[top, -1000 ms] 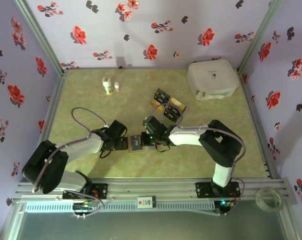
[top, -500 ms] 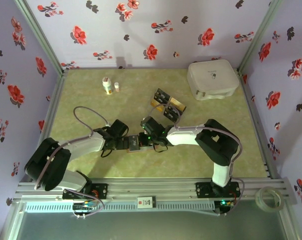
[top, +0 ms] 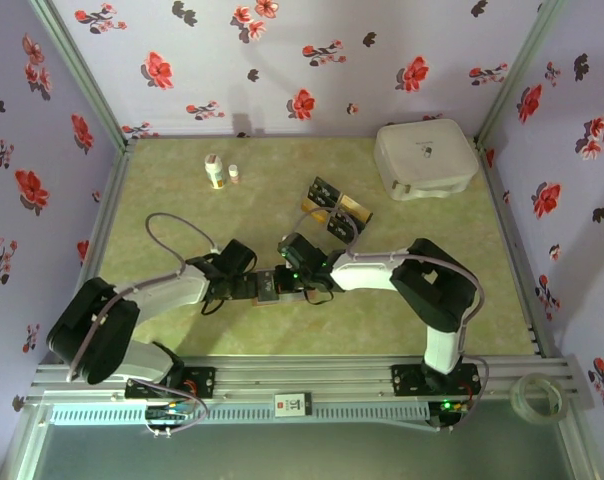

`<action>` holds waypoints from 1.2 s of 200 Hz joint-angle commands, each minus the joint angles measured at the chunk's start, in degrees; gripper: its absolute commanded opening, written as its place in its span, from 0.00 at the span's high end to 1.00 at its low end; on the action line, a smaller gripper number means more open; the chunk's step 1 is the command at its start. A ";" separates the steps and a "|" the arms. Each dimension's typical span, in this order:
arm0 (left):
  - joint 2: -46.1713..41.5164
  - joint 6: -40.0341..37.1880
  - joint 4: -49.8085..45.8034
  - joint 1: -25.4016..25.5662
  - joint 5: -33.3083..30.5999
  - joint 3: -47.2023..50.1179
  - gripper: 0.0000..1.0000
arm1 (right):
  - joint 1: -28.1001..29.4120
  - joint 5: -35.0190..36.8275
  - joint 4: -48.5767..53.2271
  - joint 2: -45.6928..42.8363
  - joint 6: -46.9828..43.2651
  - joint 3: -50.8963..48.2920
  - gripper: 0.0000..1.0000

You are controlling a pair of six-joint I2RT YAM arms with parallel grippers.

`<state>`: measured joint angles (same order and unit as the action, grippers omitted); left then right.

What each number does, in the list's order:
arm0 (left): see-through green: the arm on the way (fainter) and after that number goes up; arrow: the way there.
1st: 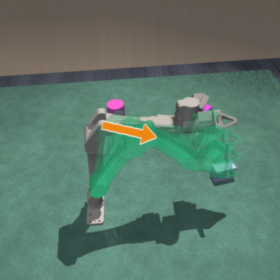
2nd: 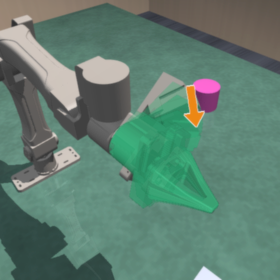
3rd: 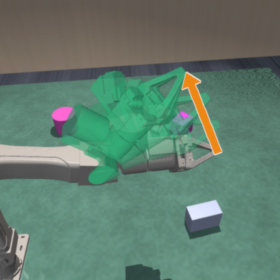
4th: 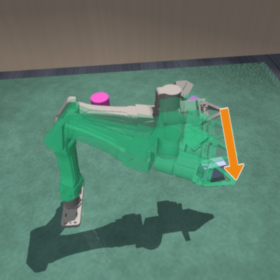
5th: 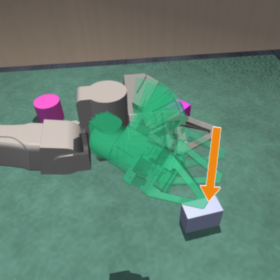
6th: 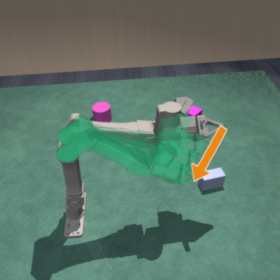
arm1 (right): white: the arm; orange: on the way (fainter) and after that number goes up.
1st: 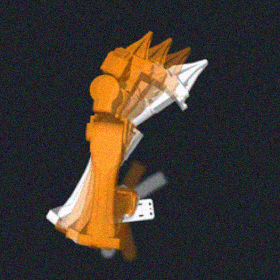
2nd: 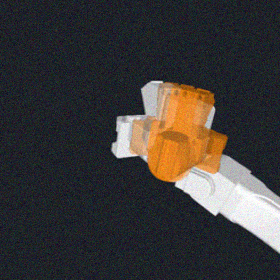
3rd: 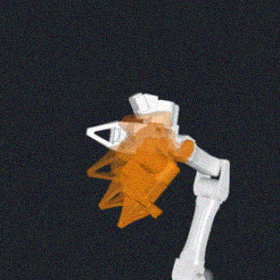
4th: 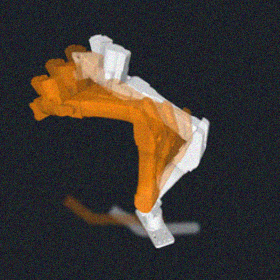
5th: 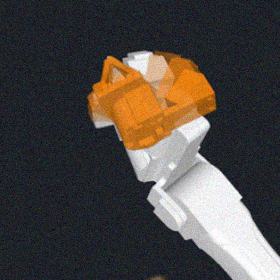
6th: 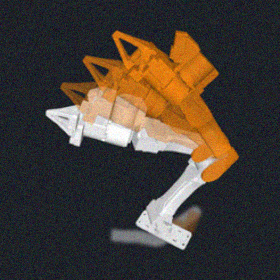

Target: Put the credit cards into the card holder

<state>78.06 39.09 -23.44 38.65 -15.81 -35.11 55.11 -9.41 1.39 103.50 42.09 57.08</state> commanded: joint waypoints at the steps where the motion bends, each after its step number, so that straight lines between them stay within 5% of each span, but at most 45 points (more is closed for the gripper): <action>1: -3.93 1.30 -2.28 -1.01 -0.35 0.41 0.00 | -0.55 2.16 3.49 -4.99 -1.30 0.91 0.83; 73: -9.22 -0.12 -3.92 -2.27 0.95 -0.24 0.00 | -5.05 3.34 5.03 -12.47 -1.08 -6.50 0.61; 240: -5.48 0.47 0.71 -0.95 4.21 1.78 0.00 | -7.02 -0.43 -0.34 -9.29 1.17 -10.86 0.59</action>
<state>71.31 39.05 -23.66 37.15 -11.88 -33.67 48.36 -8.91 1.87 92.86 42.48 45.67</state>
